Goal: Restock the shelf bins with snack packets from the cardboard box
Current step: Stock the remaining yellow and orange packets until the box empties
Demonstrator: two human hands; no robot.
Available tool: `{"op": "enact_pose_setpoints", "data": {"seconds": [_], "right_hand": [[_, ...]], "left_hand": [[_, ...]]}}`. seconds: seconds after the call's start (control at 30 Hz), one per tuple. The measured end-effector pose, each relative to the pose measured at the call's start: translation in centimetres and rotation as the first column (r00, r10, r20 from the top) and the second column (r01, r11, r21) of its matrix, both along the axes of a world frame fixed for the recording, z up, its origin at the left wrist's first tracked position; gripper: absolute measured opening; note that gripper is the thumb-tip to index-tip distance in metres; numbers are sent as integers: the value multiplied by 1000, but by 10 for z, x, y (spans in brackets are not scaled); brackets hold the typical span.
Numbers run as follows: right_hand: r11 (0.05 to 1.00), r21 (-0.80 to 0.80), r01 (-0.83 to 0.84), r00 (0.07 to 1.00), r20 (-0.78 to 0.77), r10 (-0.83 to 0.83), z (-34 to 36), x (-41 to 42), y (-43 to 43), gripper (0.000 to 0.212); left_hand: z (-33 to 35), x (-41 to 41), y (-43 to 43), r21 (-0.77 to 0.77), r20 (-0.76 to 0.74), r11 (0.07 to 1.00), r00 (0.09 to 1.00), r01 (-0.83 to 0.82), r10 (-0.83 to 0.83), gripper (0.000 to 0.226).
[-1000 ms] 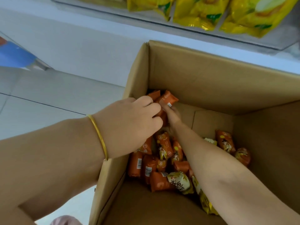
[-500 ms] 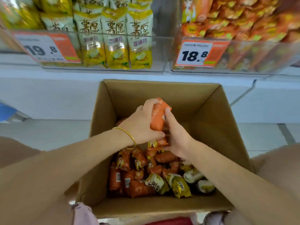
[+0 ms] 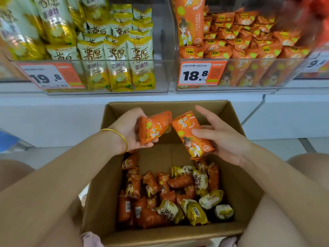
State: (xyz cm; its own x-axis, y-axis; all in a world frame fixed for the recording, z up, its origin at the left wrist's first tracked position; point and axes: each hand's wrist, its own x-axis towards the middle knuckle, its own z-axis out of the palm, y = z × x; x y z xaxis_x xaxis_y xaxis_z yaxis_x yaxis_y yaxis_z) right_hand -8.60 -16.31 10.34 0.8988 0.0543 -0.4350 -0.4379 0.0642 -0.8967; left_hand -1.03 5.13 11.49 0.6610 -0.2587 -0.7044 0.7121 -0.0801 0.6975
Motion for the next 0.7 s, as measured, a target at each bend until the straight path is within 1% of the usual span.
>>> {"op": "enact_pose_setpoints", "data": {"seconds": [0.07, 0.13, 0.23, 0.27, 0.37, 0.4, 0.43, 0.5, 0.53, 0.57, 0.6, 0.7], "right_hand": [[994, 96, 52, 999, -20, -51, -3, 4, 4, 57], [988, 154, 35, 999, -16, -33, -4, 7, 11, 52], [996, 91, 12, 999, 39, -16, -5, 8, 20, 53], [998, 66, 10, 998, 55, -14, -6, 8, 21, 54], [998, 66, 6, 996, 83, -11, -7, 6, 21, 53], [997, 71, 4, 996, 89, -10, -8, 6, 21, 51], [997, 73, 1, 995, 96, -8, -8, 5, 20, 50], [998, 66, -8, 994, 111, 0, -6, 5, 19, 52], [998, 62, -12, 993, 114, 5, -6, 6, 19, 54], [998, 64, -15, 993, 119, 7, -5, 7, 18, 57], [997, 70, -19, 992, 127, 10, -3, 7, 17, 59], [997, 51, -66, 979, 199, 55, 1, 8, 12, 63]], "left_hand": [[1, -2, -2, 7, -38, 1000, 999, 25, -25, 30], [0, -2, -3, -1, -63, 999, 997, 48, -48, 29], [1, 1, -4, -18, -75, 994, 992, 104, -105, 27], [0, 3, -3, -16, -67, 990, 988, 141, -142, 32], [2, 9, 0, -14, -22, 948, 947, 319, -319, 61], [4, 9, 0, -15, -5, 929, 929, 369, -370, 65], [7, 9, -1, -15, 14, 917, 917, 399, -399, 63], [8, 8, -3, 20, 57, 929, 927, 369, -369, 44], [8, 8, -5, 63, 80, 945, 942, 322, -326, 35], [8, 8, -7, 114, 111, 952, 949, 284, -296, 31], [7, 9, -9, 159, 156, 951, 944, 265, -290, 31], [8, 8, -13, 244, 308, 939, 899, 241, -311, 43]]}}
